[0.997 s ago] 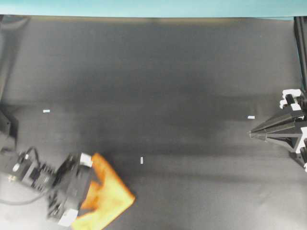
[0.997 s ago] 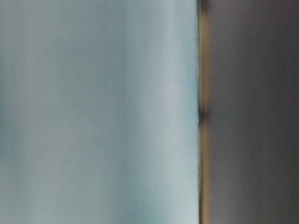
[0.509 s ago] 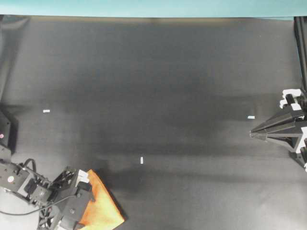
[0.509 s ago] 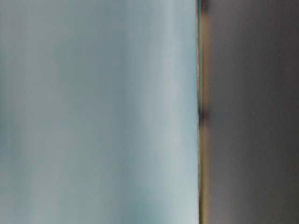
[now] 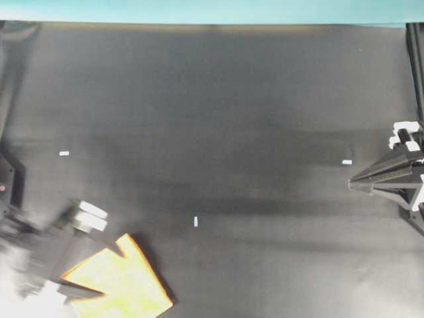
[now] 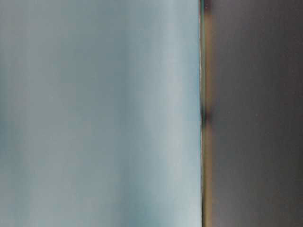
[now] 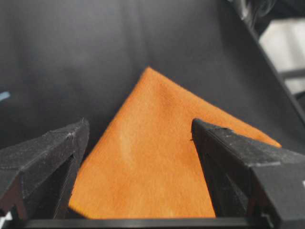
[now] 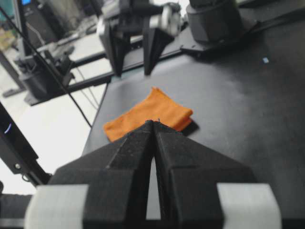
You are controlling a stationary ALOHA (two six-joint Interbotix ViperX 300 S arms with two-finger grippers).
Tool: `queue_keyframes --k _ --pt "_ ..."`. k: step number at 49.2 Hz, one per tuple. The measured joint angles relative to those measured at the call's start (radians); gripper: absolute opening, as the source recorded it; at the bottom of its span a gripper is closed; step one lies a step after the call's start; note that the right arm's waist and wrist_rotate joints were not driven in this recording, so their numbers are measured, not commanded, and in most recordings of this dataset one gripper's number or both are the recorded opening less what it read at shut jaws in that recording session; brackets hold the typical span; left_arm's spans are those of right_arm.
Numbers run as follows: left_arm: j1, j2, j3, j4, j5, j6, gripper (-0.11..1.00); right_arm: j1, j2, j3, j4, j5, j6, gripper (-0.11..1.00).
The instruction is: Push an orange cloth with the left arm to wipe the desk.
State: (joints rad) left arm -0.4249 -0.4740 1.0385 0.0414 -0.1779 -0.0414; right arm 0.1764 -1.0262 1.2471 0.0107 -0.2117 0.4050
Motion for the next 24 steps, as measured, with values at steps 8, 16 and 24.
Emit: queue_keyframes --k 8,16,24 --pt "0.002 -0.167 0.074 0.0 0.005 -0.002 0.84 0.002 0.0 0.0 0.0 0.0 -0.002 0.0" --pt "0.0 -0.242 0.097 0.0 0.015 -0.002 0.84 0.0 0.0 0.0 0.0 0.0 -0.002 0.0" --pt "0.002 -0.256 0.109 0.0 0.034 -0.002 0.84 0.002 0.0 0.002 0.0 0.0 -0.002 0.0"
